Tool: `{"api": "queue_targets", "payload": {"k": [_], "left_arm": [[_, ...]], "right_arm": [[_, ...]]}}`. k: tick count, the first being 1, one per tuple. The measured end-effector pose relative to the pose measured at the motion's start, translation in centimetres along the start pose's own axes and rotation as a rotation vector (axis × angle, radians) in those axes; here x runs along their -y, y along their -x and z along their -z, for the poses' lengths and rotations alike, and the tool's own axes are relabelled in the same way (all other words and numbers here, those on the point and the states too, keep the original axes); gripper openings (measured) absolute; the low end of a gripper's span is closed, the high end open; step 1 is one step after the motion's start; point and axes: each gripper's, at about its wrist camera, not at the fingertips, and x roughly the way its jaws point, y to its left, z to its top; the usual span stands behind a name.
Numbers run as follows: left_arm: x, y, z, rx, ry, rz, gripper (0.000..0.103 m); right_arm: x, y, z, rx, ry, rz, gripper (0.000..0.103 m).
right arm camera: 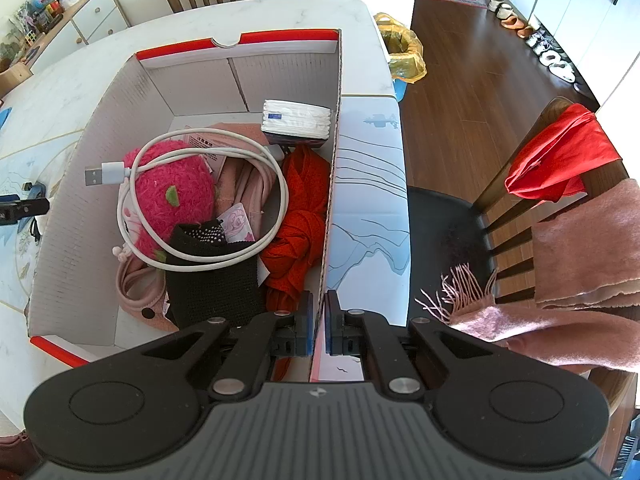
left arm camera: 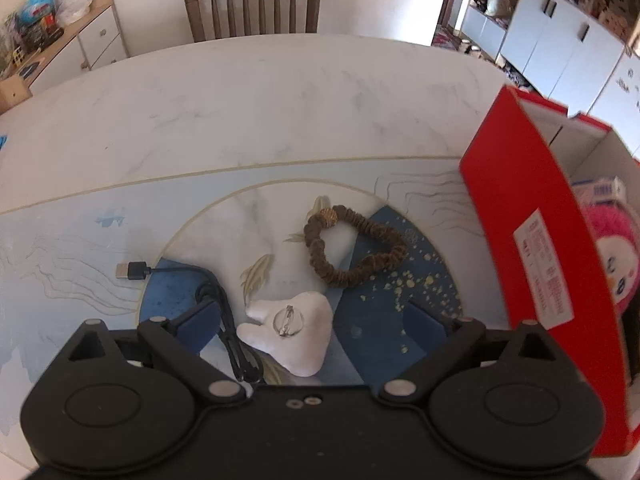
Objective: Organize objects
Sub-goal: 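Move the left tool back to the mat toward the white mask, then grasp the white mask with the left tool and lift it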
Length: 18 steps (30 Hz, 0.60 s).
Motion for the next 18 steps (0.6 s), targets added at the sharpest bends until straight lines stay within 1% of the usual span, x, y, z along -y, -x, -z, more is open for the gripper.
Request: {"api": "queue_targets", "payload": {"k": [6,8,10,15,18], "left_arm": [[0.1,-1.5,0.7,-0.022,-0.028,-0.022,0.088],[0.2,-1.9,0.9,-0.030,-0.037,-0.033,0.083],[0.2,-2.2,1.0,-0.038,-0.042,-0.037,0.080],[0.5,-2.4,1.1,-0.036,-0.059,-0.053,0.074],[0.7,-2.3,1.0,-0.031,-0.073,-0.076,0.063]], "right_arm": [[0.0,0.0,0.0,0.000,-0.001,0.000,0.004],[0.0,0.0,0.0,0.000,0.000,0.000,0.004],[0.0,0.0,0.0,0.000,0.001,0.000,0.004],[0.0,0.0,0.0,0.000,0.000,0.000,0.004],[0.0,0.0,0.0,0.000,0.000,0.000,0.004]]}}
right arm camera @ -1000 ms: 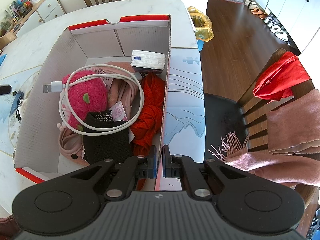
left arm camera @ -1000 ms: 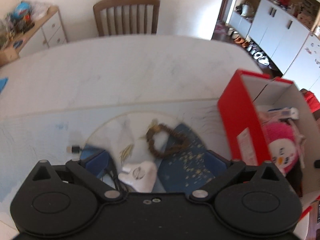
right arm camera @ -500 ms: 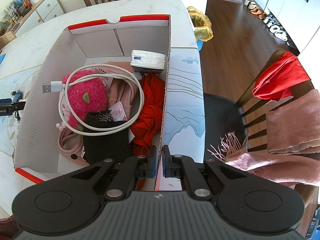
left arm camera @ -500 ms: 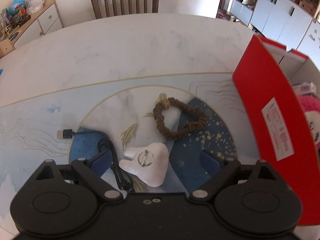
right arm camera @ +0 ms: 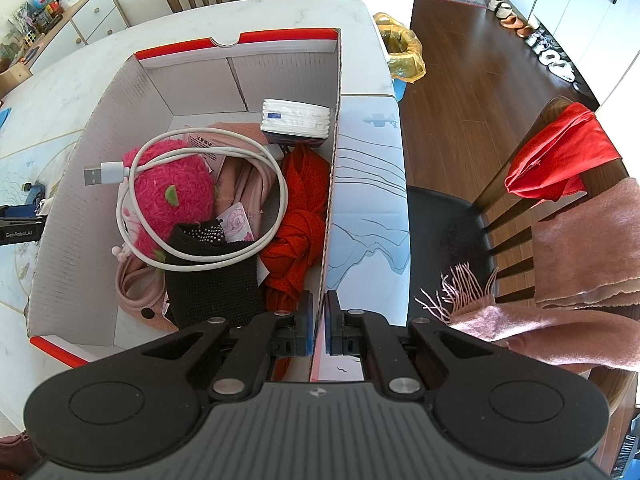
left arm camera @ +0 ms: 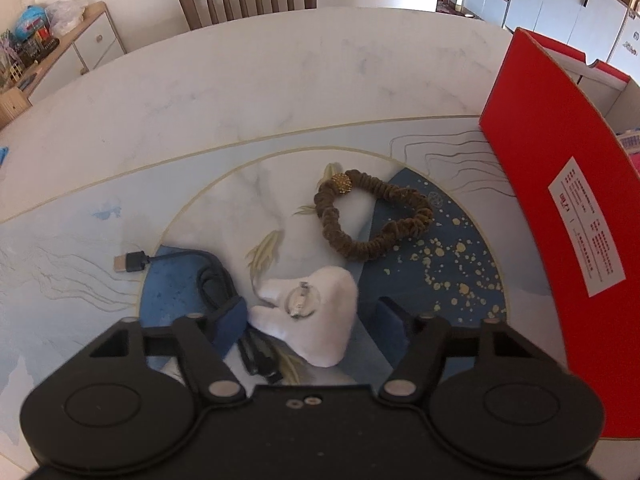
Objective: Organize objects
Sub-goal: 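Grasp the white mask with the left tool and lift it, then carry the white mask into the box onto the cable and open the left tool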
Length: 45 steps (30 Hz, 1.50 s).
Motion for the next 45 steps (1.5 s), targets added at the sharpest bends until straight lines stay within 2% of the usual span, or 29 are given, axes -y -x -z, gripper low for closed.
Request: {"api": "queue_targets", "payload": {"k": [1,3,5,7,17,22,30,38,45], "left_arm": [[0.0,0.1,0.0,0.003,-0.003,-0.003,0.056],[-0.2,0.4,-0.1,0.005,0.001,0.009,0.054],[-0.3,0.7,-0.1,0.013,0.005,0.027,0.040],[-0.3,1.1,-0.1,0.020,0.003,0.032,0.034],[-0.1,3.3,0.4,0.045,-0.008,0.053,0.032],[1.2,6.7,-0.1,0.088,-0.042,0.121,0.032],[5.4,13.3,-1.9,0.193,-0.121,0.250,0.032],[11.5,17.4,-3.5,0.263,-0.287,0.359,0.032],[17.4,17.0,-5.1,0.301,-0.447,0.385,0.032]], "right_arm": [[0.0,0.0,0.0,0.000,0.000,0.000,0.004],[0.0,0.0,0.0,0.000,0.000,0.000,0.004],[0.0,0.0,0.0,0.000,0.000,0.000,0.004],[0.0,0.0,0.0,0.000,-0.001,0.000,0.004],[0.0,0.0,0.0,0.001,-0.002,0.000,0.004],[0.0,0.0,0.0,0.001,-0.001,0.001,0.004],[-0.1,0.0,-0.1,-0.001,0.003,0.006,0.004],[-0.1,0.0,-0.1,0.001,0.004,0.008,0.004],[-0.2,0.0,-0.1,0.002,0.005,0.008,0.004]]}}
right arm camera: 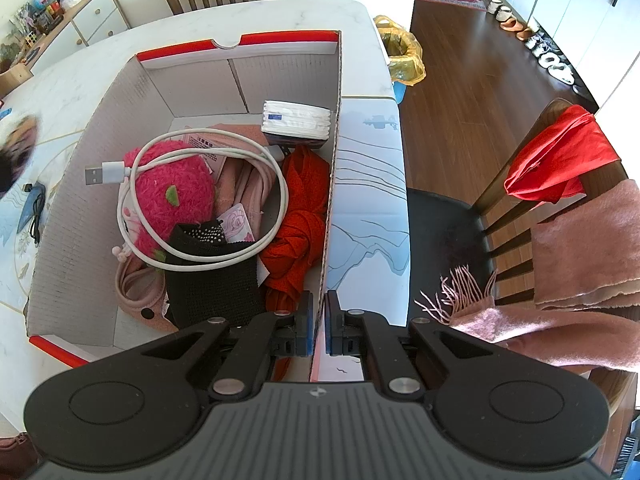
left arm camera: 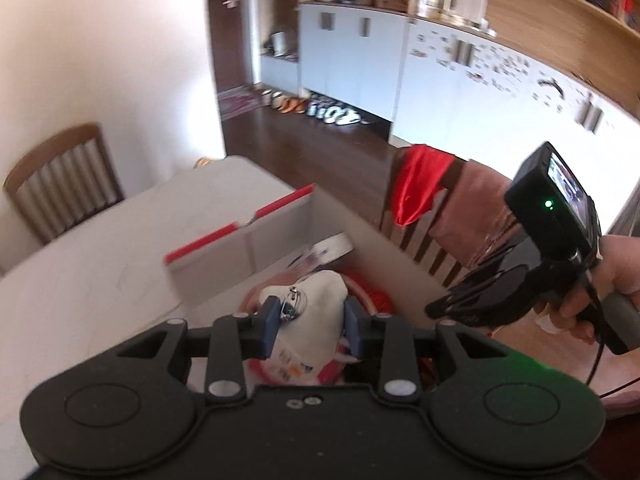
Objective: Organize objects
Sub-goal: 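Carry the white mask into the box onto the cable and open the left tool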
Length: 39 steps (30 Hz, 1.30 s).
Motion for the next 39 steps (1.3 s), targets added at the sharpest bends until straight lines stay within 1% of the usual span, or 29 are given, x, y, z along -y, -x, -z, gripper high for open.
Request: {"api": "queue_targets", "payload": {"k": [4,8,12,15,23,26,28,32,36,37,39], "left_arm": [[1.8,-2.6,-1.3,0.008,-0.061,0.003,0.032],[3.1,-5.4,-1.9,-0.020,-0.109,0.012,0.032],[3.7,-7.5,-1.6,-0.028,-0.216,0.038,0.032],[3.8,-8.9,-1.3,-0.060,-0.259,0.049,0.032],[4.2,-12.1,-0.4,-0.151,-0.300,0.058,0.033],[4.5,-12.7,0.1,-0.166,-0.317,0.068,0.033],[4.4,-13.1,0.2,-0.185,-0.306,0.076,0.033],[4.5,-14.0,0.8,-0.228,-0.321,0.064,0.036],[4.1,-13.9,1.1,-0.235,-0.299,0.070,0.036],[3.9,-13.8,1.1,-0.235,-0.289,0.072,0.038],[3.7,-13.7,1.0,-0.232,-0.267,0.076,0.046]], "right_arm": [[0.0,0.0,0.0,0.002,-0.001,-0.001,0.004],[0.0,0.0,0.0,0.005,-0.004,-0.004,0.004],[0.0,0.0,0.0,0.005,-0.006,-0.006,0.004],[0.1,0.0,0.0,0.006,-0.008,-0.008,0.004],[0.0,0.0,0.0,0.005,-0.007,-0.008,0.004],[0.0,-0.1,0.0,0.005,-0.006,-0.008,0.004],[0.0,-0.1,0.0,0.005,-0.007,-0.009,0.004],[0.1,-0.1,0.0,0.006,-0.008,-0.008,0.004],[0.0,-0.2,-0.1,0.006,-0.009,-0.011,0.004],[0.0,-0.2,0.0,0.006,-0.010,-0.011,0.004],[0.1,-0.2,0.0,0.006,-0.009,-0.011,0.004]]}}
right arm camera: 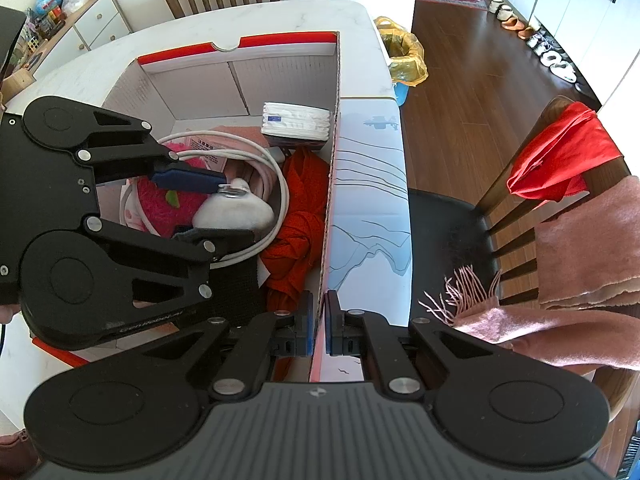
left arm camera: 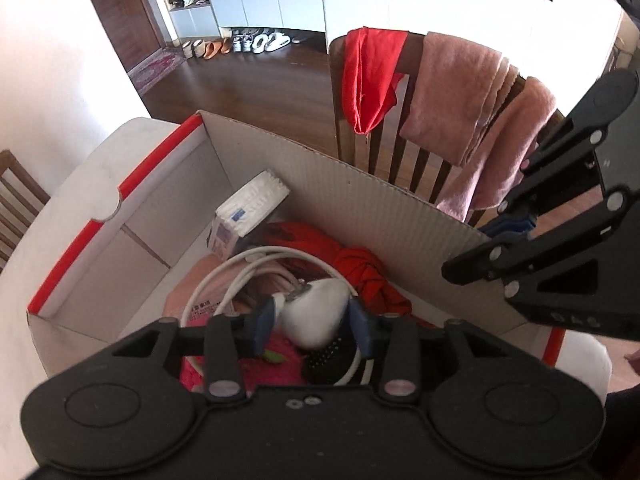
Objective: Organize objects
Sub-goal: 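Carry the white mask into the box onto the cable and open the left tool, then move the left tool back to the mat toward the brown bead bracelet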
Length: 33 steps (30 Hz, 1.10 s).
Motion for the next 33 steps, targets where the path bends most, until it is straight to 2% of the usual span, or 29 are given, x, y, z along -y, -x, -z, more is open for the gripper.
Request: {"api": "queue_targets", "payload": {"k": [2,7,11,19,27,33], "left_arm": [[0.0,0.3,0.2,0.013,0.016,0.002,0.056],[-0.1,1.3,0.2,0.052,0.046,0.012,0.065],[0.0,2.5,0.6,0.078,0.054,0.018,0.068],[-1.3,5.8,0.8,0.152,0.122,0.021,0.069],[-2.4,10.4,2.2,0.241,0.211,-0.018,0.071],[-3.8,13.2,4.1,0.286,0.295,-0.061,0.081]], "right_arm": [[0.0,0.0,0.0,0.000,0.000,0.000,0.005],[0.0,0.0,0.0,0.000,-0.001,-0.001,0.004],[0.1,-0.1,0.0,0.000,-0.002,-0.002,0.004],[0.0,-0.2,-0.1,-0.001,0.000,-0.002,0.004],[0.0,-0.1,0.0,-0.002,0.004,-0.001,0.004],[0.0,-0.1,0.0,-0.002,0.003,-0.001,0.004]]}}
